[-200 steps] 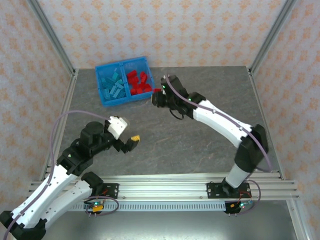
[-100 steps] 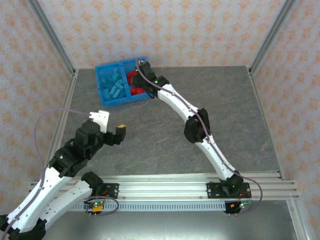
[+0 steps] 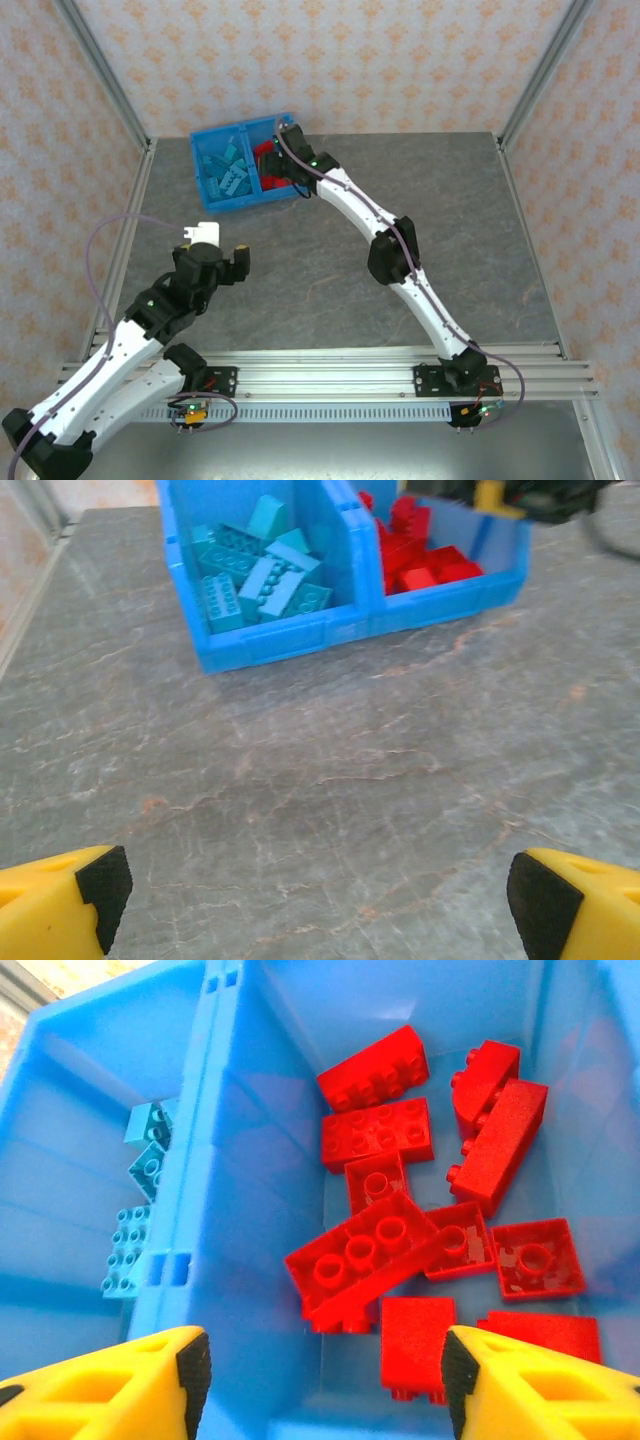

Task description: Sort the legos into containers by color

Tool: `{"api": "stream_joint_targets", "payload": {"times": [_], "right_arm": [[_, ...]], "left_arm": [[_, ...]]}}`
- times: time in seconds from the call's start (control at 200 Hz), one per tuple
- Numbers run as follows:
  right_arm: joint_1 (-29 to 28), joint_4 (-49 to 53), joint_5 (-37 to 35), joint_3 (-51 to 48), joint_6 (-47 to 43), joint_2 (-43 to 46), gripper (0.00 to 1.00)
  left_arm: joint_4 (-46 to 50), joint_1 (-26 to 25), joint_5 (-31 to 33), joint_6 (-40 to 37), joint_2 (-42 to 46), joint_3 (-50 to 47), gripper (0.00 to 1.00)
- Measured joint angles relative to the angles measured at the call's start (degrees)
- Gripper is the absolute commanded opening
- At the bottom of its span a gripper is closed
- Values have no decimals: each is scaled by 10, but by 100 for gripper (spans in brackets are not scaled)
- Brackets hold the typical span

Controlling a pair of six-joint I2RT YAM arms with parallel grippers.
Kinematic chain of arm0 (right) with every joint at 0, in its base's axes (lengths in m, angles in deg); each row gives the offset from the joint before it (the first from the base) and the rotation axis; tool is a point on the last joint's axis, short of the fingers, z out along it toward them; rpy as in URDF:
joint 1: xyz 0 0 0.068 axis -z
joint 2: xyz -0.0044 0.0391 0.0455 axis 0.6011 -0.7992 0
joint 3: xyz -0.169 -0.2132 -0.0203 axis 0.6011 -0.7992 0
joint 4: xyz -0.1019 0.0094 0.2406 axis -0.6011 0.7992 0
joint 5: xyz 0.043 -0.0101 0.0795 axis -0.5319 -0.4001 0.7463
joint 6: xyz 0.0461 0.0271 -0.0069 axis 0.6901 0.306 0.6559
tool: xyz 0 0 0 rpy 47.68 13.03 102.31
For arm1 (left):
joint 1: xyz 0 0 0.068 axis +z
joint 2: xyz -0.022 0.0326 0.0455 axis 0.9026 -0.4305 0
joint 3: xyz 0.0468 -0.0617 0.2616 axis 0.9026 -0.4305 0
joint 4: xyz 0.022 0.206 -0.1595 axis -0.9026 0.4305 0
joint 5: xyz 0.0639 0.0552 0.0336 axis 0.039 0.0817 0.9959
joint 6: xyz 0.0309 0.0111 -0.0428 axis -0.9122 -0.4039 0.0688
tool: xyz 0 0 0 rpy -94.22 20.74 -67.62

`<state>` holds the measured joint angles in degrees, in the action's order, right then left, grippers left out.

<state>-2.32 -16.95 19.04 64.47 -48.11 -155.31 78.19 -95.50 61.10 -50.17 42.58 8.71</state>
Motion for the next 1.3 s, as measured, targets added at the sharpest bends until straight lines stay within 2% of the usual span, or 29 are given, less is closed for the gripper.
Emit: {"api": "stream_joint_targets", "payload": {"times": [0.055,0.13,0.25,0.355,0.44,0.516,0.706,0.816,0.941,1.121,1.296], "right_arm": [[1,19,2,-34,-7,43,68],[3,31,-2,-132,-20,142,71],[8,6,-29,-364,-52,365,79],[12,-30,-80,-546,-74,560,84],[16,-53,-135,-675,-89,698,90],[19,-71,-196,-781,-101,791,100],[47,-158,-390,-1051,-124,963,99],[111,-242,-454,-1184,-140,994,99],[195,-341,-456,-1273,-158,951,99],[297,-542,-374,-1330,-155,822,99],[318,-664,-293,-1320,-174,720,100]], "left_arm": [[-21,5,20,4,-16,-11,100],[-51,24,46,8,-35,-24,100],[-114,69,69,8,-50,-54,100],[-175,112,69,-1,-57,-90,100],[-218,136,69,-19,-75,-112,100],[-250,148,66,-44,-102,-119,100],[-322,151,62,-97,-200,-120,100],[-366,157,56,-109,-249,-122,100],[-440,167,41,-130,-290,-135,100],[-553,221,-26,-153,-347,-143,100],[-675,267,-107,-167,-432,-144,100]]}}
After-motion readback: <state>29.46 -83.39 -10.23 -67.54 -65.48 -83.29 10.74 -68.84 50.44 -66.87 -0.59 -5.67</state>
